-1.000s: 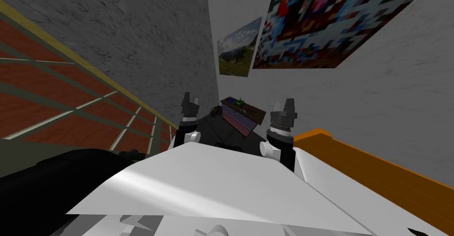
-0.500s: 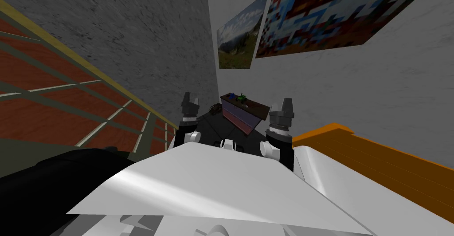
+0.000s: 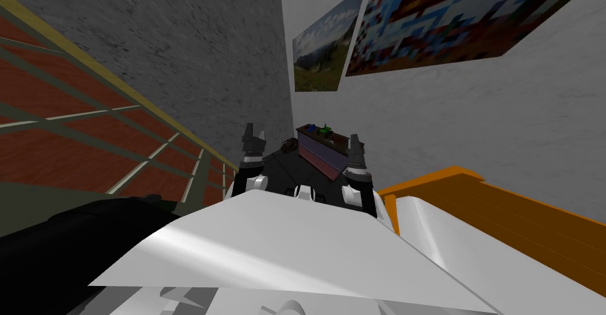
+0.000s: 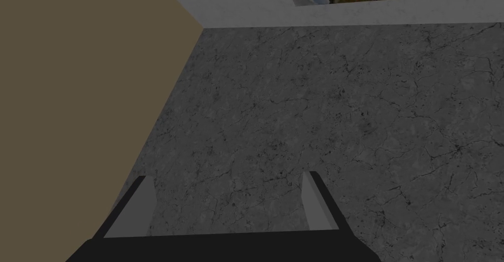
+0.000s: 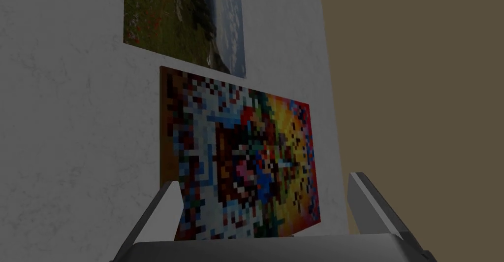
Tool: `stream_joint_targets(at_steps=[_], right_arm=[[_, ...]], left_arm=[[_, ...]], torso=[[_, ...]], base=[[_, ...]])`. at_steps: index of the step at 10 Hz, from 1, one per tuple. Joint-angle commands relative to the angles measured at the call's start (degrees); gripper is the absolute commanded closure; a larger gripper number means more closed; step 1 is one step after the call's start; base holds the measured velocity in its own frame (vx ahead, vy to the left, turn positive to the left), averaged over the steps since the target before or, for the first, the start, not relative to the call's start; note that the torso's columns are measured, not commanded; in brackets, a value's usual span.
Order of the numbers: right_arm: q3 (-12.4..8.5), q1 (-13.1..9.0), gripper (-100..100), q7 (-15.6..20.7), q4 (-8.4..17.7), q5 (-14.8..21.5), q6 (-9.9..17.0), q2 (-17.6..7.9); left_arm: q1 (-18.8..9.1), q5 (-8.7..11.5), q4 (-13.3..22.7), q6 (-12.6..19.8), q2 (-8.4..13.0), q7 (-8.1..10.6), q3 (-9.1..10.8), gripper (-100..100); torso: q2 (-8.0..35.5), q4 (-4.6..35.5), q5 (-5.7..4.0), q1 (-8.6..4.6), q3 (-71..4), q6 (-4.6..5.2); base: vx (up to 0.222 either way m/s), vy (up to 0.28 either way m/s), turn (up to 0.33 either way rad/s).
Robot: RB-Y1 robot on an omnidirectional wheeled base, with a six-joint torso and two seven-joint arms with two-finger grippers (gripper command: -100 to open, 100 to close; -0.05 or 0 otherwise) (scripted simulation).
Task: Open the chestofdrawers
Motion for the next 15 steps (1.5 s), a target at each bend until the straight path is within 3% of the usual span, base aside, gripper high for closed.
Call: stream_joint_targets(at_steps=[1,4,5,6,7,8,9,10,11,12,13,15], right_arm=[[2.0,-1.6,-100,2.7,3.0,2.6,0.1,-1.1],[5.5,-6.0,-100,7.8,9.0,7.7,0.2,-2.8],[5.5,-6.0,-100,8.2,10.1,7.7,0.2,-2.8],[6.8,-7.6,-100,10.2,12.4,9.6,0.3,-3.3],[6.8,-7.6,-100,10.2,12.8,9.6,0.3,-3.3],[8.1,-9.3,-100,12.3,15.0,11.5,0.4,-3.8],[8.1,-9.3,-100,12.3,15.5,11.5,0.4,-3.8],[9.4,-11.0,-100,14.4,17.1,13.4,0.6,-4.3],[9.4,-11.0,-100,14.4,18.3,13.4,0.6,-4.3],[10.6,-12.8,-100,16.5,20.5,15.3,0.8,-4.8],[10.6,-12.8,-100,16.6,21.2,15.3,0.8,-4.8],[13.2,-16.5,-100,20.4,25.5,19.1,1.2,-5.9]], left_arm=[[0.0,0.0,0.0,0.0,0.0,0.0,0.0,0],[0.0,0.0,0.0,0.0,0.0,0.0,0.0,0],[0.0,0.0,0.0,0.0,0.0,0.0,0.0,0],[0.0,0.0,0.0,0.0,0.0,0.0,0.0,0],[0.0,0.0,0.0,0.0,0.0,0.0,0.0,0],[0.0,0.0,0.0,0.0,0.0,0.0,0.0,0],[0.0,0.0,0.0,0.0,0.0,0.0,0.0,0],[0.0,0.0,0.0,0.0,0.0,0.0,0.0,0],[0.0,0.0,0.0,0.0,0.0,0.0,0.0,0],[0.0,0.0,0.0,0.0,0.0,0.0,0.0,0],[0.0,0.0,0.0,0.0,0.0,0.0,0.0,0],[0.0,0.0,0.0,0.0,0.0,0.0,0.0,0]], torso=[[0.0,0.0,0.0,0.0,0.0,0.0],[0.0,0.0,0.01,0.05,0.0,-0.01],[0.0,0.0,0.02,0.07,0.0,0.0],[0.0,0.0,0.0,-0.03,0.0,0.01],[0.0,0.0,-0.02,-0.06,0.0,0.0],[0.1,0.0,-0.02,-0.07,0.0,0.01],[0.1,0.0,0.0,0.0,0.0,0.0],[0.0,0.0,0.0,-0.01,0.0,0.0],[0.0,0.0,0.0,0.02,0.0,-0.01],[0.0,0.0,0.0,0.0,0.0,0.01],[0.0,0.0,0.01,0.05,0.0,-0.01],[0.0,0.0,0.0,-0.01,0.0,-0.01]], base=[[0.015,0.049,0.009],[0.013,0.06,0.029],[0.016,0.051,0.009],[0.009,0.042,0.022],[0.006,0.031,0.014],[0.007,0.039,0.024],[0.012,0.031,0.01],[0.017,0.033,0.021],[0.016,0.032,0.017],[0.017,0.044,0.025],[0.016,0.037,0.014],[0.025,0.041,0.03]])
